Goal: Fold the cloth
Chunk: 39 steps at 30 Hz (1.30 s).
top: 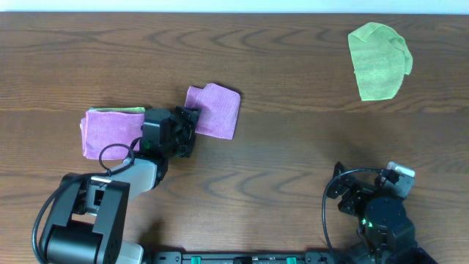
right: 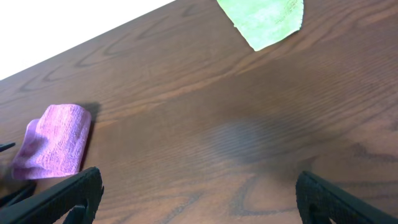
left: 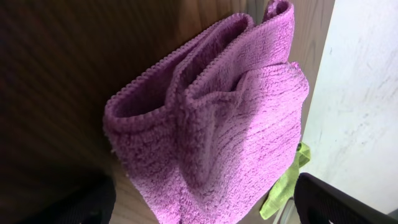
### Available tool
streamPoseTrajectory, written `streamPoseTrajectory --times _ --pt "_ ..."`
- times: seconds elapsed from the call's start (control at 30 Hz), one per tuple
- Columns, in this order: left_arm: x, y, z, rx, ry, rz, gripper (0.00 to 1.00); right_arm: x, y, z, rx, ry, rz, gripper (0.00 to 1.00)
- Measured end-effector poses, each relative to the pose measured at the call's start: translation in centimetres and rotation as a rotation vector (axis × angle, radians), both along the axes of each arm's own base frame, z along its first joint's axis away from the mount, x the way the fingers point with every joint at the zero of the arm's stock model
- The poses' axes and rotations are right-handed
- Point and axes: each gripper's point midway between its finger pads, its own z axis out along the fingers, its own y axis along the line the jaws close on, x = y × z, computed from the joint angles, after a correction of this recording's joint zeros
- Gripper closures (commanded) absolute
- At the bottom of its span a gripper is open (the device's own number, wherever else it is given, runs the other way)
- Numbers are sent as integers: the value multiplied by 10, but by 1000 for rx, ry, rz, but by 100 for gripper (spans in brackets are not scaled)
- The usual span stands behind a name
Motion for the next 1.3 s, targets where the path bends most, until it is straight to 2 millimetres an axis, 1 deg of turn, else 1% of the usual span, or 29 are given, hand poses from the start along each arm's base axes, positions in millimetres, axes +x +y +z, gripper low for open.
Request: streamPoseTrajectory --times 0.1,0.13,0.2,0.23,0.43,0.5,0.53,0.7,0.87,1.17,1.3 --pt "0 1 -1 12 2 -2 9 0 0 0 0 0 0 1" --pt "0 1 -1 17 3 -1 12 0 0 0 0 0 0 1" --pt "0 3 -3 38 2 2 22 0 0 0 0 0 0 1" --pt "0 5 -5 52 3 5 25 0 0 0 0 0 0 1" --pt "2 13 -9 99 1 35 31 0 0 0 0 0 0 1" --pt "3 15 -10 107 2 45 40 0 0 0 0 0 0 1" --pt "3 16 -11 114 4 48 41 0 0 0 0 0 0 1" --pt "3 20 -14 130 7 61 43 0 0 0 0 0 0 1" --pt "4 19 -15 130 5 59 44 0 0 0 0 0 0 1" --pt "6 15 -17 144 -2 59 48 0 0 0 0 0 0 1" --pt "6 16 -18 148 0 63 53 0 0 0 0 0 0 1"
